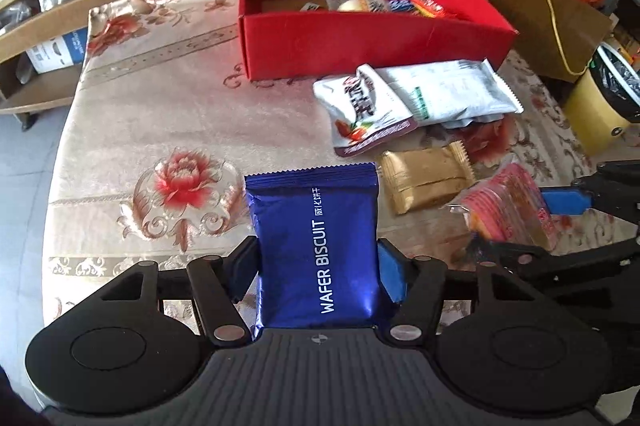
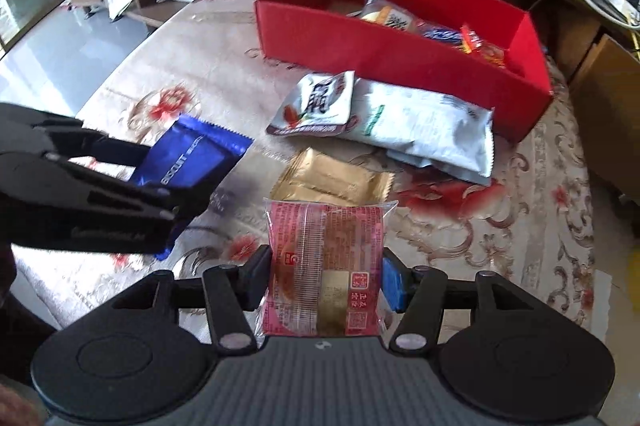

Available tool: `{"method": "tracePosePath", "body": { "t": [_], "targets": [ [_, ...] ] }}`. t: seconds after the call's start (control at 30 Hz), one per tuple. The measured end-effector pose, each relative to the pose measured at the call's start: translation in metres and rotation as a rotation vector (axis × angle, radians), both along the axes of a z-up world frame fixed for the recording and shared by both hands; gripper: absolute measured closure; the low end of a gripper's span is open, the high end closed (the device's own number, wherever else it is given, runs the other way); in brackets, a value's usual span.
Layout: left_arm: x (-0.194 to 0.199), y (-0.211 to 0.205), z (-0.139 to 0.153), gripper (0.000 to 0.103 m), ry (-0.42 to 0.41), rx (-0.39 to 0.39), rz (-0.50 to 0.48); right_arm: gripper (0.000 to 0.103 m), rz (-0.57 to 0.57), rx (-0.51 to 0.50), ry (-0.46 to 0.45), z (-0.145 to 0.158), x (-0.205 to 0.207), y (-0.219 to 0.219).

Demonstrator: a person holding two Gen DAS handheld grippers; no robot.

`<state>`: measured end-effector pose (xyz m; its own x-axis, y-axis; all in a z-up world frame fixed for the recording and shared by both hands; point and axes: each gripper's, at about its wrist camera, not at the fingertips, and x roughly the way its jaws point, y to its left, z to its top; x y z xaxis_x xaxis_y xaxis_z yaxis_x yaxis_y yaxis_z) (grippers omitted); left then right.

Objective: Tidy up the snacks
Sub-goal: 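Lift and carry the wafer pack and pink cake over the red box with both tools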

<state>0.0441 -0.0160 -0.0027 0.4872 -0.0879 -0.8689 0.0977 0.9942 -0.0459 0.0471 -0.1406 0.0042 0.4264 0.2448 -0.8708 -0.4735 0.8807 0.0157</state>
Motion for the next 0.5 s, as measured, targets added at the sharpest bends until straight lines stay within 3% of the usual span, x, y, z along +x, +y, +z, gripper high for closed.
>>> {"method": "tracePosePath", "body": {
  "t": [0.5],
  "targets": [
    [0.010, -0.010, 0.016, 0.035, -0.070, -0.011, 0.002, 0.042, -0.060, 0.054, -0.027, 0.012, 0.013, -0.011]
  ]
}}
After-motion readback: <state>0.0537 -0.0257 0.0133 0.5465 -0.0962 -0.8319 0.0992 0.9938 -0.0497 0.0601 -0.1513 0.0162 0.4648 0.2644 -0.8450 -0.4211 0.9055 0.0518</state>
